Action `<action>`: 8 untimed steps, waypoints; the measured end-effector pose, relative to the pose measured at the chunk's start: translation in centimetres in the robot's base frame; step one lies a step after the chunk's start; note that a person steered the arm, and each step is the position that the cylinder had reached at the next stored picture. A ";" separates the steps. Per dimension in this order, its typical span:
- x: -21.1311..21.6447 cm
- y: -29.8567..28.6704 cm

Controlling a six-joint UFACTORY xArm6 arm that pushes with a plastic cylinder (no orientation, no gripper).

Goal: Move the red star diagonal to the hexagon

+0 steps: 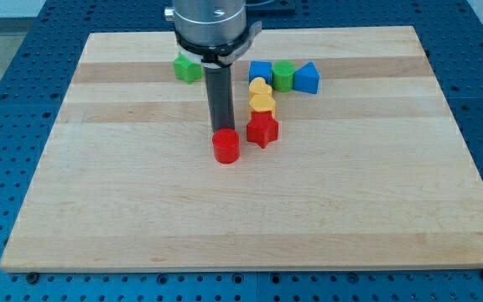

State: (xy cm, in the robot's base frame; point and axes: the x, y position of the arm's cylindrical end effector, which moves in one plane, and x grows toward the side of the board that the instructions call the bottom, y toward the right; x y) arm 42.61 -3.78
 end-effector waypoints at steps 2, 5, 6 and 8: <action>0.9 6.7; -1.7 10.4; -2.2 13.3; 0.0 17.9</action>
State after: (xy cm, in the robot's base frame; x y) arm 42.60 14.10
